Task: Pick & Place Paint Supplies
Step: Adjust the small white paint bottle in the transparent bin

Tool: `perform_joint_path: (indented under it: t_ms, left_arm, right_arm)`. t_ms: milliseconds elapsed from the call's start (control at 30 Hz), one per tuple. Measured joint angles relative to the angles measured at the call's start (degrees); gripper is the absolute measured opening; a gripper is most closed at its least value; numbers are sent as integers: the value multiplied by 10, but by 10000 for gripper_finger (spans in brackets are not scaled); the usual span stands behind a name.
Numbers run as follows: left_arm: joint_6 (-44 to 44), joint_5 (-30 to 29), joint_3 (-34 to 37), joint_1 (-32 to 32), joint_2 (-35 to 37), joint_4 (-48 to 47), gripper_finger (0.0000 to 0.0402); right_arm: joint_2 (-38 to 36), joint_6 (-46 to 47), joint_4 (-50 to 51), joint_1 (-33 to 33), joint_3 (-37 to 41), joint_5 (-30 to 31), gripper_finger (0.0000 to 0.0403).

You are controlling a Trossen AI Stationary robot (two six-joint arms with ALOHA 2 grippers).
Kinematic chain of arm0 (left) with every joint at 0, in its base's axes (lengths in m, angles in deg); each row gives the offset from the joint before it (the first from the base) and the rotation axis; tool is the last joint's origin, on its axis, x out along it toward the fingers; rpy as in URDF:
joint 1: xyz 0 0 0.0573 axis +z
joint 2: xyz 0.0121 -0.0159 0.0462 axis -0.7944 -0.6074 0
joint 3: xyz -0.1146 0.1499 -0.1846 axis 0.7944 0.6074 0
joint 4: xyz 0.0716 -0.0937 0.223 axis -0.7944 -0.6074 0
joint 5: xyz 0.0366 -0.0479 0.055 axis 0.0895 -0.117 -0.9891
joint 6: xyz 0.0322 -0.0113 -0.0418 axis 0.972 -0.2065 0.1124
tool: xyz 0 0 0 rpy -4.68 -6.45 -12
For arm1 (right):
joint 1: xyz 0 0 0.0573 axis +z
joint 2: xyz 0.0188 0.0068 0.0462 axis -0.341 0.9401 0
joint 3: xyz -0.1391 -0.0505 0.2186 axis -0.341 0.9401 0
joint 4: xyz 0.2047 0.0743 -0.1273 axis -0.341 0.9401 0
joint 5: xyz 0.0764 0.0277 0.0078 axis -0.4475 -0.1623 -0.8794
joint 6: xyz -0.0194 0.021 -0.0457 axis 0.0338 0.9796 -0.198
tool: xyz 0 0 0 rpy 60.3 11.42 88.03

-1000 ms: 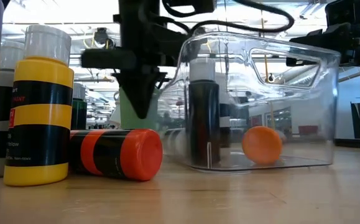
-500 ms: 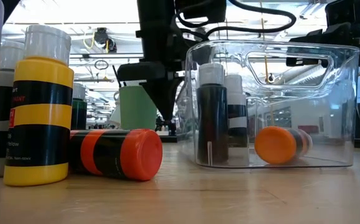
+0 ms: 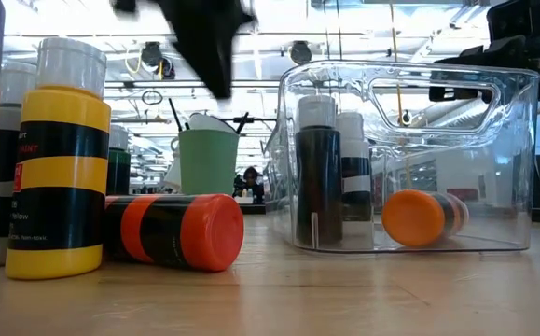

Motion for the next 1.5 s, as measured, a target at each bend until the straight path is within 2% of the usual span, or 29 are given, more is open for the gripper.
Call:
perform_joint_path:
  t_ms: [100,200,267,367,433,633,833,933,1033,1133,1300,1400,1500]
  left_arm:
    - [-57,-27,7,-62,51,19,1]
    - [-93,-73,60,-128,106,80,2]
    - [-119,-110,131,-166,151,141,1]
    - [-167,-175,283,-215,235,269,2]
    - [-183,-198,390,-235,288,376,1]
    - [-160,-243,635,-227,414,727,1]
    - [-108,-243,795,-178,462,954,1]
    - [-76,-212,839,-171,461,1026,8]
    - [-74,-207,857,-172,462,1058,17]
    - [-73,-206,858,-176,462,1065,20]
    - [-73,-192,857,-182,461,1067,21]
    - [-73,-176,857,-182,461,1067,21]
    - [-67,-175,857,-183,461,1064,21]
  right_arm:
    - [1,0,0,0,0,0,4]
    - [2,3,-1,0,0,0,4]
    - [3,5,-1,0,0,0,4]
    - [6,19,-2,0,0,0,4]
    - [9,23,0,0,0,0,4]
    - [36,68,-39,0,-12,23,4]
    - [133,83,52,5,-122,60,5]
    - [194,85,98,20,-187,58,26]
    - [244,84,123,41,-243,31,77]
    - [290,83,81,59,-271,11,142]
    - [368,98,-22,77,-271,15,237]
    - [415,108,-59,77,-271,16,264]
    - [459,109,-99,76,-271,19,269]
